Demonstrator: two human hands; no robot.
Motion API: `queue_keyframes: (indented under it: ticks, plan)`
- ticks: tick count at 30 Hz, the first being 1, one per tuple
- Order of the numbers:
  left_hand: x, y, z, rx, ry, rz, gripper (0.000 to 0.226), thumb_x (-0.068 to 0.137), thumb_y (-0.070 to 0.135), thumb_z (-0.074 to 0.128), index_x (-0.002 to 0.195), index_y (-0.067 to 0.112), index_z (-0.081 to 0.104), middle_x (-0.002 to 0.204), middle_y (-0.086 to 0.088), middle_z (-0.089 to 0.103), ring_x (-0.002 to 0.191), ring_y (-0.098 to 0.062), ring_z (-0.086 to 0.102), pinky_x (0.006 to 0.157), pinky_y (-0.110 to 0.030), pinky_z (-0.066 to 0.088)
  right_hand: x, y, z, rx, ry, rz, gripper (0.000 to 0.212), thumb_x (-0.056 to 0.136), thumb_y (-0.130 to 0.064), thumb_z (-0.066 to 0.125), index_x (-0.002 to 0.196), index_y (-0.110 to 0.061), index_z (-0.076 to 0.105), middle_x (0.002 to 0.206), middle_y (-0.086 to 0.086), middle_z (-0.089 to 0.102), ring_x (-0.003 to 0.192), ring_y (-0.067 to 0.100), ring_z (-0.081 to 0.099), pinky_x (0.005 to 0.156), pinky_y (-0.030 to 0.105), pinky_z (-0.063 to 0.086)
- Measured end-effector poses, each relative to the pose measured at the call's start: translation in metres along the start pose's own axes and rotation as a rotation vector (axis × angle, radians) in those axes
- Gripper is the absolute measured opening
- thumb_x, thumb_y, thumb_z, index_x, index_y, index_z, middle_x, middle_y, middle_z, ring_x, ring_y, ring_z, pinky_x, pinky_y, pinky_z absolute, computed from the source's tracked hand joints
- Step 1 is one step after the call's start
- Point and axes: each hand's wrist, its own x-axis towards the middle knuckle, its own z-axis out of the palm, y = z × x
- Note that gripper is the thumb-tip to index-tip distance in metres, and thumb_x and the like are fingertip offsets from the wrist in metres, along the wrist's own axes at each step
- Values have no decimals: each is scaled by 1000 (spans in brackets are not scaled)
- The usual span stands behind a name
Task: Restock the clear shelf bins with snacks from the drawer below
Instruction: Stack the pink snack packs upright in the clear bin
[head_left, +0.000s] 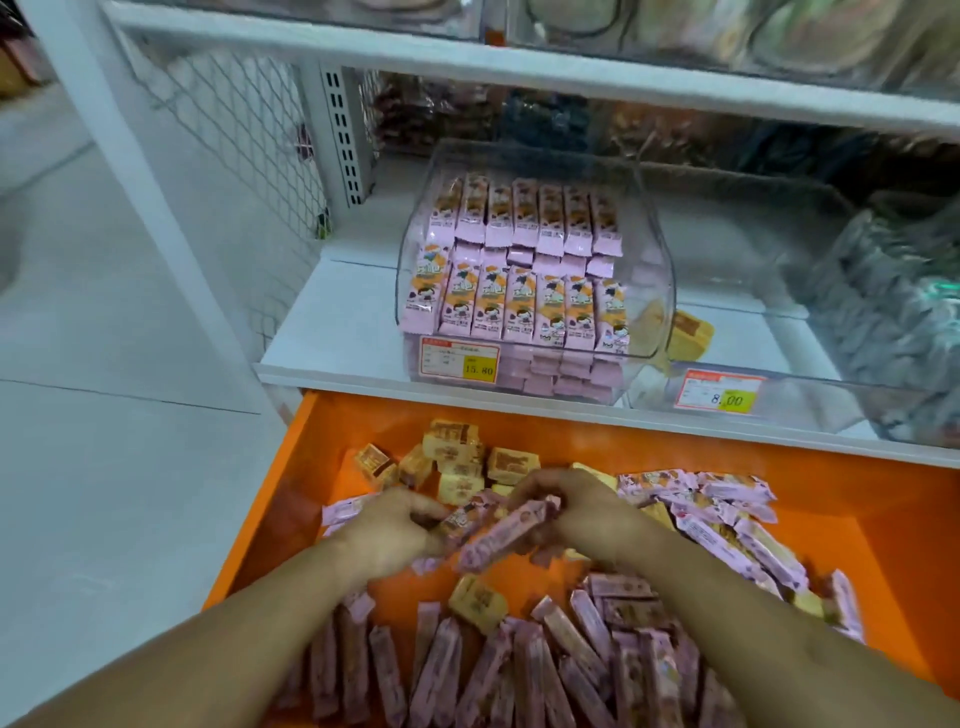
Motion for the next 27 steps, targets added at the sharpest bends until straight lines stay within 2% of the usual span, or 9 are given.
queue_keyframes:
  ticks: [2, 5, 7, 11, 14, 19, 21, 24, 27]
  plan:
    - [-27, 27, -7, -65, 36, 36, 49, 81, 24, 89, 126, 20, 72, 123, 9, 66, 116, -7, 60, 95, -24, 51, -24, -22, -17, 22, 6, -36, 29, 82, 14, 71, 94, -12, 75, 105, 15, 72, 82, 31, 76, 80, 52, 64]
    - [-64, 65, -16, -173, 57, 114, 44, 77, 30, 92, 118, 31, 76, 121, 17, 68, 119, -3, 61, 97, -31, 55, -64, -54, -34, 27, 24, -143, 14, 83, 0, 79, 88, -12, 74, 102, 23, 69, 86, 33, 74, 80, 43, 64]
    - [-87, 88, -21, -228, 68, 171, 38, 75, 27, 93, 111, 28, 79, 111, 12, 77, 111, -8, 69, 90, -34, 57, -92, -72, -42, 7, 72, -209, 23, 84, 2, 82, 99, -13, 73, 102, 11, 72, 88, 21, 73, 75, 36, 63]
    - [-127, 128, -21, -309, 37, 254, 33, 82, 15, 87, 113, 18, 76, 100, -1, 80, 79, -8, 73, 63, -21, 53, -138, -93, -55, 2, 134, -285, 48, 85, 2, 82, 122, -21, 61, 116, -6, 71, 96, 9, 71, 70, 23, 57]
    - [-145, 145, -18, -340, 28, 282, 27, 82, 15, 86, 106, 25, 78, 102, 4, 80, 86, -11, 74, 70, -23, 58, -153, -95, -59, 89, 242, -285, 51, 86, 5, 79, 119, -30, 62, 109, -12, 57, 76, 7, 63, 66, 30, 54]
    - [-143, 154, -12, -426, 75, 273, 38, 82, 17, 86, 114, 32, 75, 106, -2, 79, 99, -22, 75, 84, -38, 58, -151, -94, -58, 244, 272, -263, 56, 84, 10, 77, 124, -27, 63, 108, -3, 56, 74, 5, 65, 67, 29, 52]
    - [-139, 158, -11, -437, 74, 275, 38, 85, 15, 84, 117, 31, 73, 102, -2, 80, 95, -25, 76, 85, -39, 58, -146, -95, -59, 287, 271, -258, 57, 81, 8, 79, 125, -25, 63, 111, -1, 62, 79, 9, 70, 76, 33, 54]
    - [-131, 161, -12, -415, 42, 267, 40, 86, 17, 83, 120, 31, 67, 100, 1, 81, 91, -20, 78, 85, -39, 59, -134, -94, -63, 392, 247, -268, 57, 74, 2, 77, 125, -19, 63, 119, 9, 72, 100, 31, 75, 95, 51, 57]
    - [-125, 168, -14, -408, 30, 260, 48, 82, 18, 87, 122, 27, 63, 101, 1, 81, 89, -19, 79, 78, -39, 60, -124, -96, -63, 444, 265, -302, 49, 86, 5, 74, 128, -15, 60, 115, 8, 76, 108, 34, 74, 104, 56, 54]
